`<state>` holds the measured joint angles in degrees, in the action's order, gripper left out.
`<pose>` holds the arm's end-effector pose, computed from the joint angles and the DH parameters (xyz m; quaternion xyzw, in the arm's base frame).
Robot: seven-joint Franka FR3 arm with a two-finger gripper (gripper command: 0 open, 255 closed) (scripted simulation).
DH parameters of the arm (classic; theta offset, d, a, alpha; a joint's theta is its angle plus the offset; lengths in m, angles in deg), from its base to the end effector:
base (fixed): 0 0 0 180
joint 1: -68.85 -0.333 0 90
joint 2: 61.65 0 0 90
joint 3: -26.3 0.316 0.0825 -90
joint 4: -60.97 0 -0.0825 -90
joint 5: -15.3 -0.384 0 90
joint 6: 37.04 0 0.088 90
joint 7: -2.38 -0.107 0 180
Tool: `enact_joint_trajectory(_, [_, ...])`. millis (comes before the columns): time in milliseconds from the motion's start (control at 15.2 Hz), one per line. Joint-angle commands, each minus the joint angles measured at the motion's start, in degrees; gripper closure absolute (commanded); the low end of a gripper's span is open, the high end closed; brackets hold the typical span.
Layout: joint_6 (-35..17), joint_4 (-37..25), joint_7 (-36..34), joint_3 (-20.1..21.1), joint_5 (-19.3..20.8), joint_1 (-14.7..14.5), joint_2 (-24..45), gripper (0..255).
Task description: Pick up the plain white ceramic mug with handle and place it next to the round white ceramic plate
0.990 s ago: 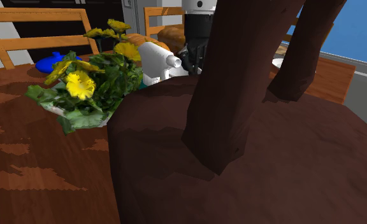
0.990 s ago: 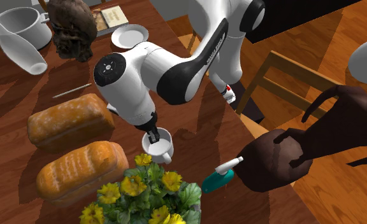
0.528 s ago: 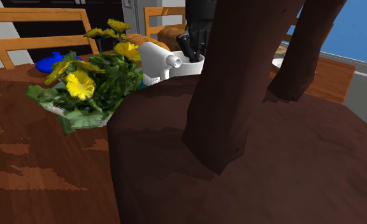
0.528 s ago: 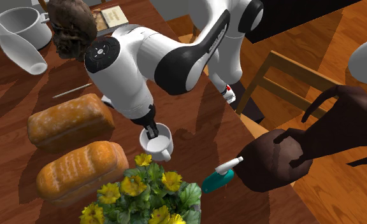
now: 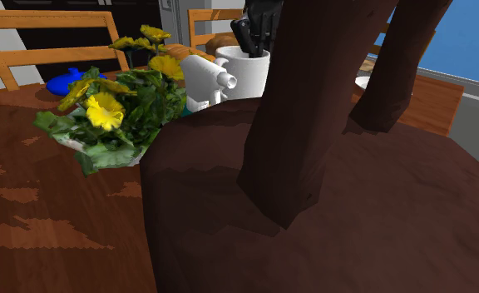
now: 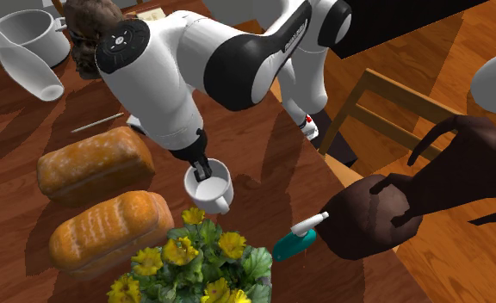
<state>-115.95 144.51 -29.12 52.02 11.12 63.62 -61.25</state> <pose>0.4555 0.2824 0.6574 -0.9983 -0.0007 0.0567 0.0096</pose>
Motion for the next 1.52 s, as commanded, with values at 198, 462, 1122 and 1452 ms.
enact_joint_trajectory(198, [4.64,-6.7,-0.98,0.38,0.86,-0.44,2.22,255])
enact_joint_trajectory(462, [8.59,-12.82,-1.97,0.82,1.82,-1.07,4.57,255])
enact_joint_trajectory(1122, [11.7,-8.62,5.54,-2.8,-0.85,3.77,-2.9,255])
enact_joint_trajectory(1452, [11.38,0.0,14.15,-7.99,-2.29,7.24,-11.02,255])
